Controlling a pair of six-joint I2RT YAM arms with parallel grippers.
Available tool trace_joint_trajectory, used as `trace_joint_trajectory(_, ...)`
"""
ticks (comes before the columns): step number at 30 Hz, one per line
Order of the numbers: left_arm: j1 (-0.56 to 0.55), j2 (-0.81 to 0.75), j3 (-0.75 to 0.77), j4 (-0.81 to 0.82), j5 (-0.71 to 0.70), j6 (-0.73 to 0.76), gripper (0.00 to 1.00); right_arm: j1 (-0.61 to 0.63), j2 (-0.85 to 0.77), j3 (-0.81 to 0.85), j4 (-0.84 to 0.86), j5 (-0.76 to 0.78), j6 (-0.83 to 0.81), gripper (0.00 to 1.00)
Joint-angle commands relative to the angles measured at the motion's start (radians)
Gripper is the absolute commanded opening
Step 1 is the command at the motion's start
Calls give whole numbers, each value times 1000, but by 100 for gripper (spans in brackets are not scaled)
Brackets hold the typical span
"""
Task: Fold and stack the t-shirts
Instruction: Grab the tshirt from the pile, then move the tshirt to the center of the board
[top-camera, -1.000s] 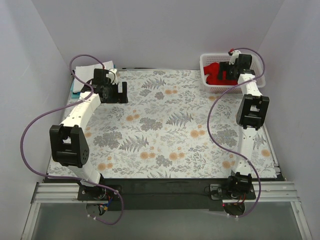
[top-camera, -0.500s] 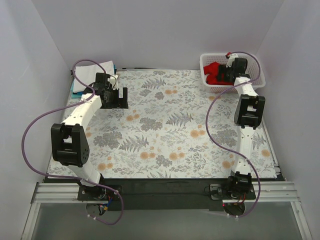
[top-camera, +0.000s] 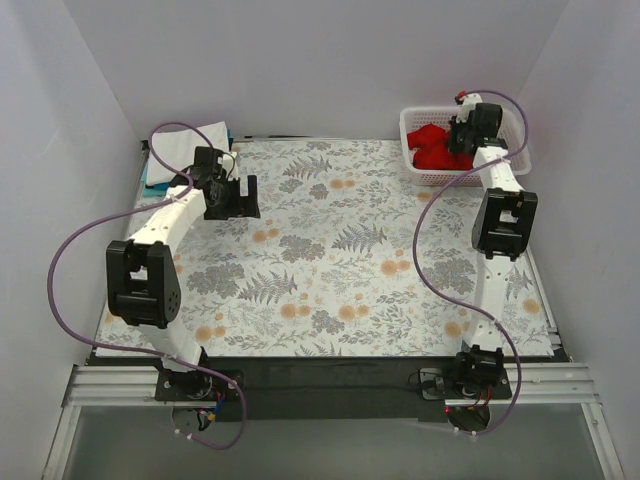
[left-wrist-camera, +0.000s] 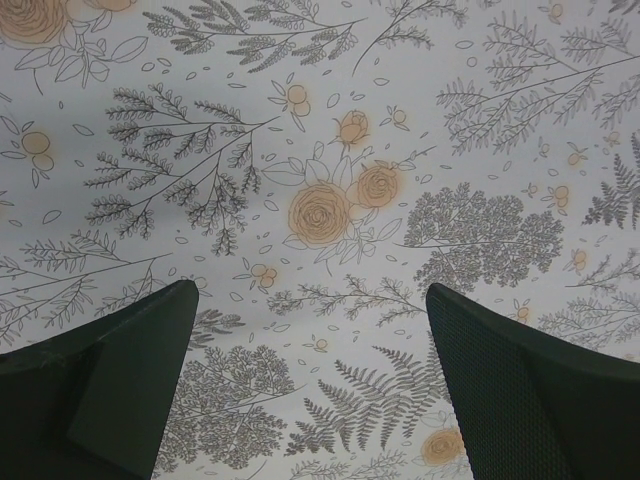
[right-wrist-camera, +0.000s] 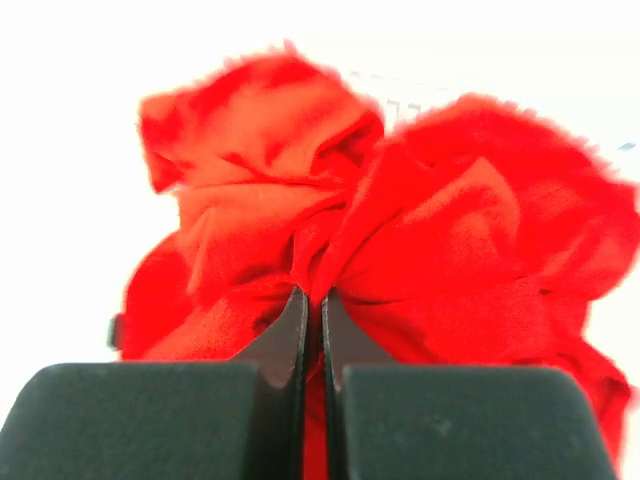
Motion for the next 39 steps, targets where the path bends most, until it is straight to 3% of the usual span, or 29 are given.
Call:
trace_joint_trajectory(1,-1,-76,19,33,44,-44,98,5,-264,23,57,-91,20,1)
trace_joint_trajectory(10,0,-191,-7,92,85,-116,98,10,-589,-57,54,-319,171,1)
trace_joint_trajectory(18,2,-276,7,133,126,-196,98,56,-784,20,65,-493,291,1)
trace_joint_trajectory(22,11,-314,17,132,126,-201,98,124,-893,-55,66,-553,288,1)
trace_joint_trajectory(25,20,-343,22,123,139,-187,98,192,-1003,-231,66,-547,238,1)
trace_joint_trajectory(26,23,-346,28,116,149,-179,98,212,-1058,-349,66,-536,207,6)
trace_joint_trajectory(28,31,-349,39,77,188,-138,98,281,-1100,-480,36,-525,172,38)
trace_joint_trajectory(29,32,-348,45,63,194,-129,98,325,-1125,-578,2,-530,117,78)
trace_joint_trajectory(30,34,-342,45,34,205,-98,98,341,-1133,-618,-50,-539,78,98)
trace_joint_trajectory(35,33,-366,-22,-31,413,104,98,336,-1154,-802,-226,-394,-46,98)
trace_joint_trajectory(39,-33,-427,-183,-69,456,313,98,335,-1136,-957,-415,-287,-216,98)
